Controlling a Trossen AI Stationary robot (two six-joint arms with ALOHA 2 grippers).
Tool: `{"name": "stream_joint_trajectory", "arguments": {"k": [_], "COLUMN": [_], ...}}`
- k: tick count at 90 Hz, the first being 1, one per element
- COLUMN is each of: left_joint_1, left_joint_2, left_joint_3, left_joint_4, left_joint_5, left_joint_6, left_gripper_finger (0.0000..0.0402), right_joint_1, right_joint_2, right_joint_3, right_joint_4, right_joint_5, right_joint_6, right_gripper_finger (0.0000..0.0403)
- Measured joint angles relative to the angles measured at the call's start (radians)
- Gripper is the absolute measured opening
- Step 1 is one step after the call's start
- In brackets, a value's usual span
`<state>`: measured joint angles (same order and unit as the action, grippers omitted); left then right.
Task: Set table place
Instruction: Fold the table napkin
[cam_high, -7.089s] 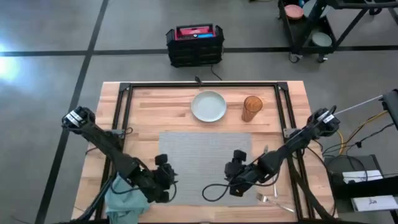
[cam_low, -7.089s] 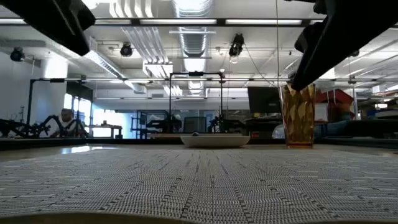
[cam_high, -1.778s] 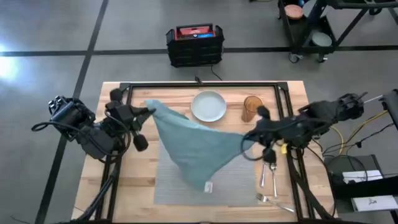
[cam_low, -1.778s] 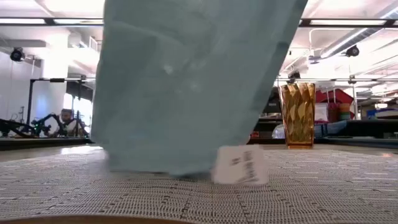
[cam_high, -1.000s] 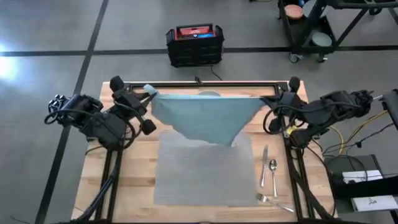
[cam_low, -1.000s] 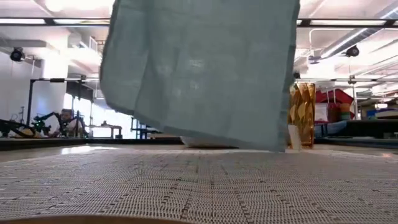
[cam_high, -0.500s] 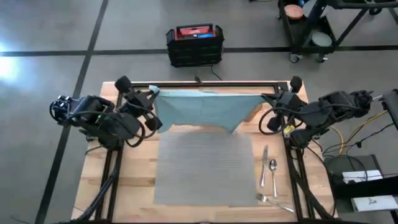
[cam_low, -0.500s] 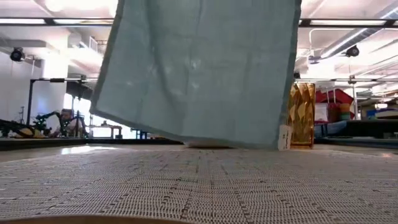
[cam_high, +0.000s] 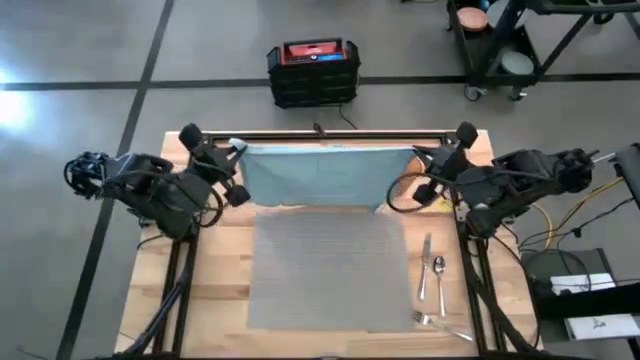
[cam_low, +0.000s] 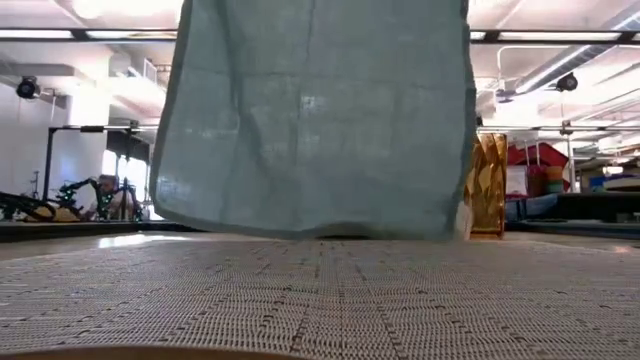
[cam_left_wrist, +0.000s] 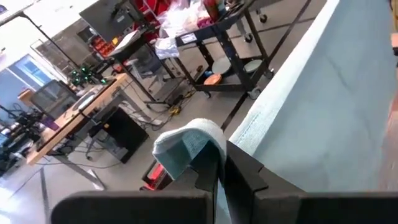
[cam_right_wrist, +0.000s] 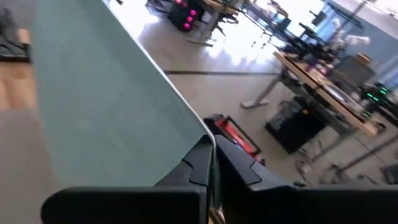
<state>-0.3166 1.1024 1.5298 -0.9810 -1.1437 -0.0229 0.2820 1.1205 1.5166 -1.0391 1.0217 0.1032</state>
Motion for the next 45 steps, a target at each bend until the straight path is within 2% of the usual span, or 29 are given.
{"name": "stream_joint_trajectory", "arguments": {"k": [9,17,25,32,45], "left_joint_1": [0.061,0.134,0.181,0.183,0.127], "left_joint_2": [-0.021,-0.025,-0.025,-0.027,-0.032], "left_joint_3": [-0.057,-0.092,-0.096,-0.092,-0.090], "left_joint_4": [0.108,0.192,0.231,0.239,0.205], "left_joint_5": [0.019,0.094,0.180,0.222,0.239], "left_joint_6": [0.103,0.185,0.198,0.198,0.150], "left_gripper_finger": [0.0000,0.0000,0.0000,0.0000,0.0000], "right_joint_1": [-0.052,-0.092,-0.110,-0.106,-0.062], "right_joint_2": [0.038,0.065,0.074,0.073,0.065], "right_joint_3": [0.000,0.000,0.000,0.000,0.000], "right_joint_4": [0.005,0.017,0.028,0.026,0.019], "right_joint_5": [0.009,0.040,0.045,0.040,-0.054], "right_joint_6": [-0.039,-0.078,-0.103,-0.104,-0.062], "right_gripper_finger": [0.0000,0.0000,0.0000,0.0000,0.0000]}}
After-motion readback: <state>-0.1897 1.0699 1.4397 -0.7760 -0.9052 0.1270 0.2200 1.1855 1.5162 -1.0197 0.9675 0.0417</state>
